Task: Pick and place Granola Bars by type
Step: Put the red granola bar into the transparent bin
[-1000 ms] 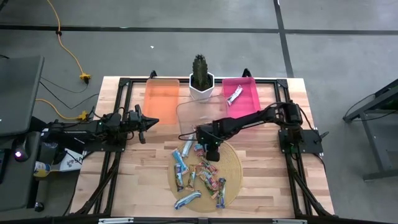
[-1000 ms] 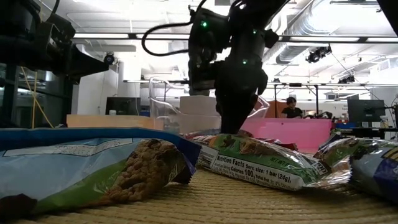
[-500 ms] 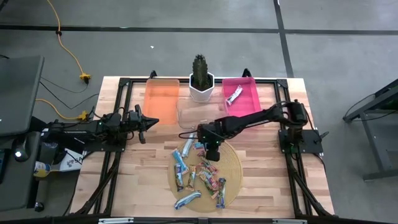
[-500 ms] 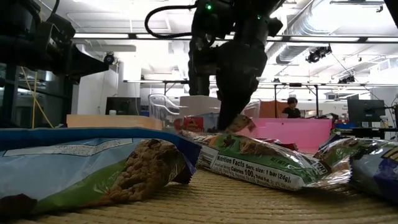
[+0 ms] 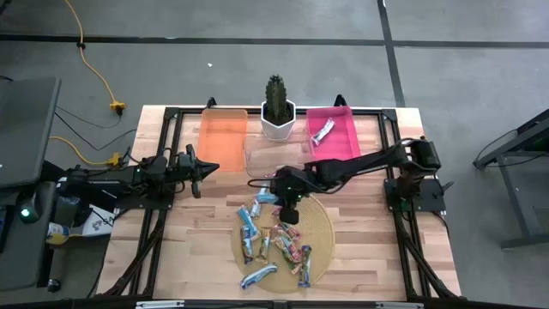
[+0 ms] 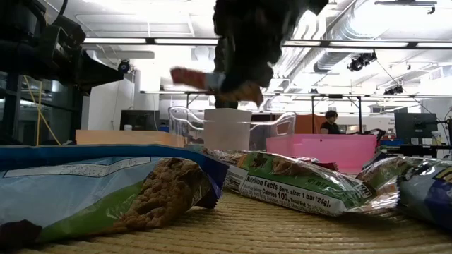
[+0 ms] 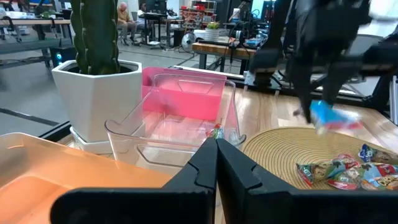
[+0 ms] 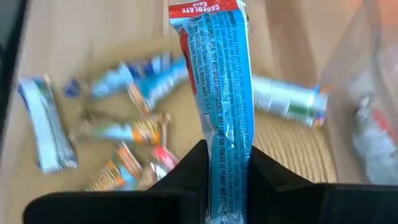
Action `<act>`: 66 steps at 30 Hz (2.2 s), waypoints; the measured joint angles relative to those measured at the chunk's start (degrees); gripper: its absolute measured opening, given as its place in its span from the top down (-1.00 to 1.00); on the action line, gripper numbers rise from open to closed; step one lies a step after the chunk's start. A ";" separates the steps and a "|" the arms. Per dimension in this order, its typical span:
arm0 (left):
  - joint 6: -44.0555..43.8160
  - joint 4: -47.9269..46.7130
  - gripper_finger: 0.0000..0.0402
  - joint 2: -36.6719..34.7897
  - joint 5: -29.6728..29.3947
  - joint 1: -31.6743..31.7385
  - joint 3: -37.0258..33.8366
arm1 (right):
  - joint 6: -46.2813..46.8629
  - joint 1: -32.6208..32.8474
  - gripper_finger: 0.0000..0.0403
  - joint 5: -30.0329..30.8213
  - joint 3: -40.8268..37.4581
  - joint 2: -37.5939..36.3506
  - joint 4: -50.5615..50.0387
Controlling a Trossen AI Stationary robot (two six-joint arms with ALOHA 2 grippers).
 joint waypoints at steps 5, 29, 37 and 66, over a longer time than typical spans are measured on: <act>-0.01 0.00 0.99 0.00 0.00 0.01 0.01 | 2.07 0.11 0.72 4.01 0.00 -3.50 3.76; 0.00 0.02 0.99 0.00 0.00 0.01 0.01 | 24.84 -3.52 0.71 31.13 0.02 -6.79 8.77; 0.00 0.01 0.99 0.00 0.00 0.02 0.00 | 29.11 -6.48 0.71 29.02 0.02 -6.74 4.99; 0.00 0.02 0.99 0.00 0.00 0.01 -0.01 | -4.91 -19.14 0.71 11.42 0.00 -6.70 -0.65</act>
